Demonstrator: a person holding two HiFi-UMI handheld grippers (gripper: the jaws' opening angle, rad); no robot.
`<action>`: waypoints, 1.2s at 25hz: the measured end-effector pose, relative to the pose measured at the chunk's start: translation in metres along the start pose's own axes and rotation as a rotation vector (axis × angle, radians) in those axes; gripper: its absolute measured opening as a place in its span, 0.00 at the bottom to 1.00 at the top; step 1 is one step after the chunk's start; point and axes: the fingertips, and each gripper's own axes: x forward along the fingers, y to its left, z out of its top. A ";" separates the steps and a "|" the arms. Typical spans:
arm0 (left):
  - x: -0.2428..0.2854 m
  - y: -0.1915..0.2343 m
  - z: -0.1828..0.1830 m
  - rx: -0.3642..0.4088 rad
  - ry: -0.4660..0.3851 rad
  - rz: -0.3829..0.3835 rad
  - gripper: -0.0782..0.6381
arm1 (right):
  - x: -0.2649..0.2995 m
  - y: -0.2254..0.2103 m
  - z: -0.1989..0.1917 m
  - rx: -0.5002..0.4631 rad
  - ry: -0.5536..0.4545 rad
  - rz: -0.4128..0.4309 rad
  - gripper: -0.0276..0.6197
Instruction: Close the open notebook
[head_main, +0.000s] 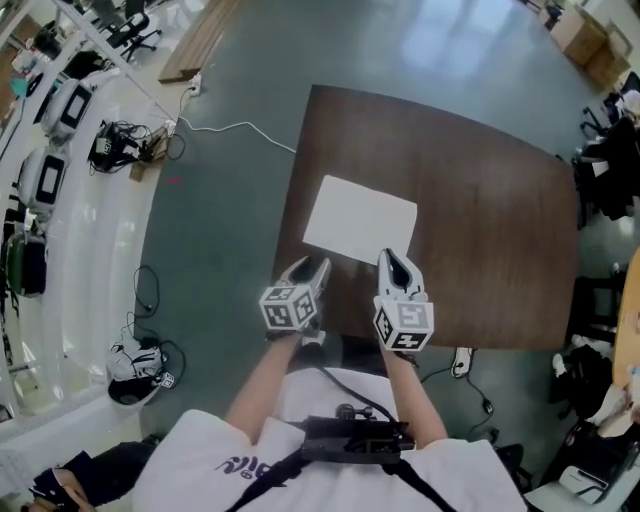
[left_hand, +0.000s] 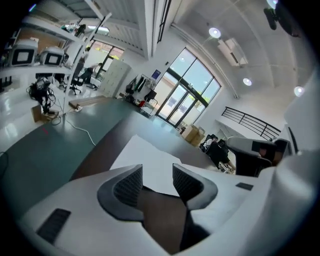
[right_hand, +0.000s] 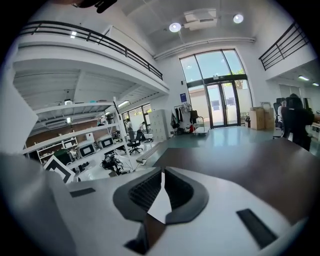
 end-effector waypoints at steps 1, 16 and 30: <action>0.008 0.003 -0.005 -0.026 0.016 -0.009 0.33 | 0.004 -0.004 -0.002 -0.002 0.009 -0.001 0.05; 0.071 0.035 -0.027 -0.370 0.040 -0.013 0.51 | 0.033 -0.032 -0.011 -0.043 0.073 0.040 0.05; 0.089 0.041 -0.038 -0.561 0.069 -0.017 0.51 | 0.037 -0.024 -0.022 -0.039 0.093 0.082 0.05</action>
